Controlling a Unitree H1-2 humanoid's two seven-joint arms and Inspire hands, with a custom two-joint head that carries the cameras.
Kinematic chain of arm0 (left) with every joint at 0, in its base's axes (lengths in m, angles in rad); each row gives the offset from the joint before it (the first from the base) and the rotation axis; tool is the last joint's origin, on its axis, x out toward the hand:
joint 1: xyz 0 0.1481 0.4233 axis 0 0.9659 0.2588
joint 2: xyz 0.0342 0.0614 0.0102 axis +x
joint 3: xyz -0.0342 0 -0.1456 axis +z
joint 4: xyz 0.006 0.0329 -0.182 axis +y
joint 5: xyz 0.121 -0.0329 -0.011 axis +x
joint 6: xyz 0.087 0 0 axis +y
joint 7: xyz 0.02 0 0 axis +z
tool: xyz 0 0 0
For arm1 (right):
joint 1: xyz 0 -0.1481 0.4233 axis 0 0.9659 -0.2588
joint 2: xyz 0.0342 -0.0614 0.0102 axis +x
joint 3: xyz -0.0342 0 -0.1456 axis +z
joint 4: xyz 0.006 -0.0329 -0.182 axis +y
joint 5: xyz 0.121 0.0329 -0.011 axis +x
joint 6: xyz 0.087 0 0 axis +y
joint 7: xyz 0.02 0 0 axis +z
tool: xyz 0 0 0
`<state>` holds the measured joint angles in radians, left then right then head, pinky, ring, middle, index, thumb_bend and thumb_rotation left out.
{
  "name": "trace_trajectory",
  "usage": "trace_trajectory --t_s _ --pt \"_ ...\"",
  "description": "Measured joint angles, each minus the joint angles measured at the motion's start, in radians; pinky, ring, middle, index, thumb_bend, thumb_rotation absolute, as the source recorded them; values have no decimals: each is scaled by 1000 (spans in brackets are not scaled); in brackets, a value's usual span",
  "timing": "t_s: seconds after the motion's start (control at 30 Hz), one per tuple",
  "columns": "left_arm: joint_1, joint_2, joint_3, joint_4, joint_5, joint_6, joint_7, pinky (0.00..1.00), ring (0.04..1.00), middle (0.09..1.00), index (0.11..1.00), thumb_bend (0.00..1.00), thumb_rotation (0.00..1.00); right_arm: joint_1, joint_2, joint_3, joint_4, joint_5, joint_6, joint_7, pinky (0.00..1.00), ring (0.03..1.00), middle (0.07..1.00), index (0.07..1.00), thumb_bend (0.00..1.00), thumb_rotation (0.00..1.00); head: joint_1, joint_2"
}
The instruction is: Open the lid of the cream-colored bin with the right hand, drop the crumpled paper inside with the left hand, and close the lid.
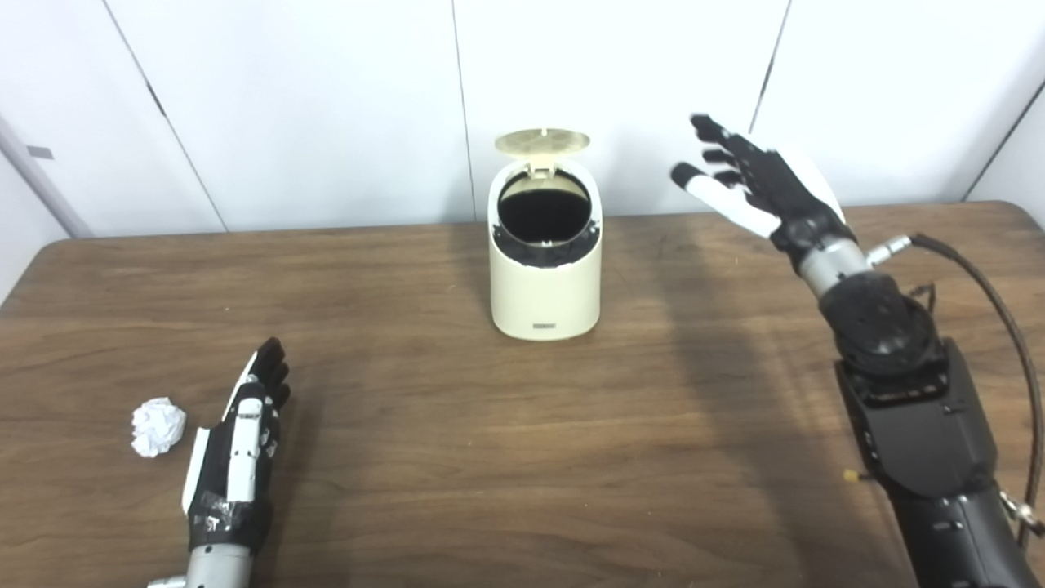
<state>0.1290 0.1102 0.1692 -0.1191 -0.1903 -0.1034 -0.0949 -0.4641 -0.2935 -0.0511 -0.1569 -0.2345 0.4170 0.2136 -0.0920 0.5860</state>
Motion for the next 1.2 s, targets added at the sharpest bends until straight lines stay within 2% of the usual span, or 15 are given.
trace_trajectory --t_s 0.1,0.27,0.4,0.6,0.93,1.2 --pt "0 1 3 0 -16 0 -3 1000 996 986 974 226 923 29 52 -75 -48 103 42 -13 997 976 975 918 494 873 -9 3" --pt "-3 1 3 0 -43 0 -6 1000 1000 993 981 228 917 130 82 -117 -90 224 51 -14 1000 977 983 928 532 922 -17 8" --pt "0 7 3 1 -44 2 -11 1000 1000 988 975 234 931 226 98 -161 -133 269 53 -53 1000 971 969 926 532 992 -22 12" --pt "0 11 7 1 -55 4 -16 1000 1000 991 971 228 869 306 131 -170 -147 334 37 -74 1000 998 987 943 521 1000 -28 18" --pt "-1 11 8 0 -82 11 -23 1000 1000 1000 982 236 859 342 152 -166 -79 387 -108 -82 1000 1000 1000 981 555 1000 -31 26" --pt "-1 12 8 -1 -85 16 -23 1000 1000 997 978 237 863 358 183 -138 -44 409 -171 -84 1000 1000 1000 968 560 1000 -31 31"
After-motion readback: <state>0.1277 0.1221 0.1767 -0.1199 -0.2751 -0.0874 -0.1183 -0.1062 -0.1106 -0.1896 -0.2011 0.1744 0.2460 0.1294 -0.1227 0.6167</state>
